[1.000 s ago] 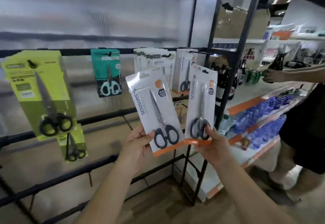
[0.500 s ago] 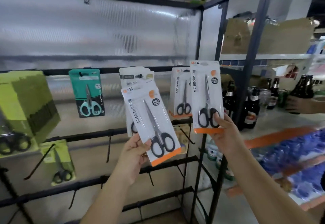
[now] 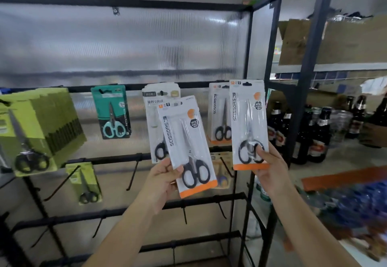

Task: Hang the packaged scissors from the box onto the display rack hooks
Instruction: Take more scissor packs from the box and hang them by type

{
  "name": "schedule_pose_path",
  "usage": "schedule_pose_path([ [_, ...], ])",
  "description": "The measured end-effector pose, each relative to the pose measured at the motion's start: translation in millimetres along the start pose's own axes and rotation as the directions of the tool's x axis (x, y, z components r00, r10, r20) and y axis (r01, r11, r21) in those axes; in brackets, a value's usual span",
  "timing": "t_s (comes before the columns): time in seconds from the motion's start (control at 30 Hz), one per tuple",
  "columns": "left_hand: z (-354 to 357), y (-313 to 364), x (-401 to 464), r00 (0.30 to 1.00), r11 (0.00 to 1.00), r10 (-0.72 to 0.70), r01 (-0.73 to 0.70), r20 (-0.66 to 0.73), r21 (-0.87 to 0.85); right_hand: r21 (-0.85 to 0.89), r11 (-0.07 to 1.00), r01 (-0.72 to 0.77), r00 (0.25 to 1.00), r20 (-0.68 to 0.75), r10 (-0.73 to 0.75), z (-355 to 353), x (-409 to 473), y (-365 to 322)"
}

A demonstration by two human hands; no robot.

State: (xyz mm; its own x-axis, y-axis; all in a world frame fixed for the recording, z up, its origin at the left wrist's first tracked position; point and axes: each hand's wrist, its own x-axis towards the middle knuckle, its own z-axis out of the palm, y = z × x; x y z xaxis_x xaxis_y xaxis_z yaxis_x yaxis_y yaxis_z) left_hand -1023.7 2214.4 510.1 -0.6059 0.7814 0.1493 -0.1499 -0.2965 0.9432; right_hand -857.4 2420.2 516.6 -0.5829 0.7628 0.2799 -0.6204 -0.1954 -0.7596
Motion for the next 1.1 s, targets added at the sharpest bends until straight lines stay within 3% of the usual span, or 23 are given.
schedule_pose_path([
  [0.1, 2, -1, -1, 1.0, 1.0, 0.028, -0.028, -0.009, 0.012, -0.016, 1.0, 0.008, 0.998, -0.066, -0.009, 0, -4, 1],
  [0.23, 4, -7, -5, 0.997, 0.998, 0.066, -0.067, -0.034, -0.021, 0.014, 0.995, 0.098, 0.954, -0.286, -0.09, 2, -13, 10],
  [0.37, 8, -7, -6, 0.997, 0.996, 0.077, -0.078, -0.027, -0.038, -0.127, 0.985, 0.115, 0.945, -0.292, -0.148, 13, -9, 7],
  [0.5, 16, 0, 0, 0.997, 0.998, 0.063, -0.064, -0.046, -0.023, -0.443, 0.896, 0.033, 0.965, -0.219, -0.143, 26, 22, -4],
  [0.57, 20, 4, 2, 0.997, 0.997, 0.065, -0.066, -0.047, -0.027, -0.676, 0.737, -0.012, 0.971, -0.183, -0.152, 33, 31, -8],
  [0.63, 22, 4, 3, 0.996, 0.997, 0.079, -0.08, -0.032, -0.018, -0.799, 0.601, 0.028, 0.972, -0.118, -0.203, 41, 22, -9],
  [0.7, 23, 3, 3, 0.995, 0.995, 0.095, -0.095, -0.011, -0.003, -0.776, 0.613, 0.15, 0.984, 0.058, -0.167, 49, -1, -9],
  [0.8, 31, -2, 4, 0.994, 0.993, 0.107, -0.108, 0.02, 0.045, -0.646, 0.749, 0.148, 0.952, 0.299, 0.069, 61, -35, -6],
  [0.87, 41, -3, 6, 0.993, 0.991, 0.109, -0.112, 0.036, 0.07, -0.625, 0.761, 0.175, 0.946, 0.321, 0.046, 59, -40, 1],
  [0.93, 54, -2, 9, 0.987, 0.979, 0.149, -0.156, 0.065, 0.133, -0.614, 0.774, 0.153, 0.975, 0.22, -0.018, 59, -39, -1],
  [1.0, 64, 1, 14, 0.967, 0.88, 0.248, -0.253, 0.066, 0.402, -0.602, 0.782, 0.16, 0.984, 0.165, -0.073, 53, -35, -6],
  [1.1, 76, 10, 21, 0.922, 0.569, 0.359, -0.339, 0.144, 0.749, -0.631, 0.747, 0.208, 0.978, 0.109, -0.179, 41, -22, -17],
])
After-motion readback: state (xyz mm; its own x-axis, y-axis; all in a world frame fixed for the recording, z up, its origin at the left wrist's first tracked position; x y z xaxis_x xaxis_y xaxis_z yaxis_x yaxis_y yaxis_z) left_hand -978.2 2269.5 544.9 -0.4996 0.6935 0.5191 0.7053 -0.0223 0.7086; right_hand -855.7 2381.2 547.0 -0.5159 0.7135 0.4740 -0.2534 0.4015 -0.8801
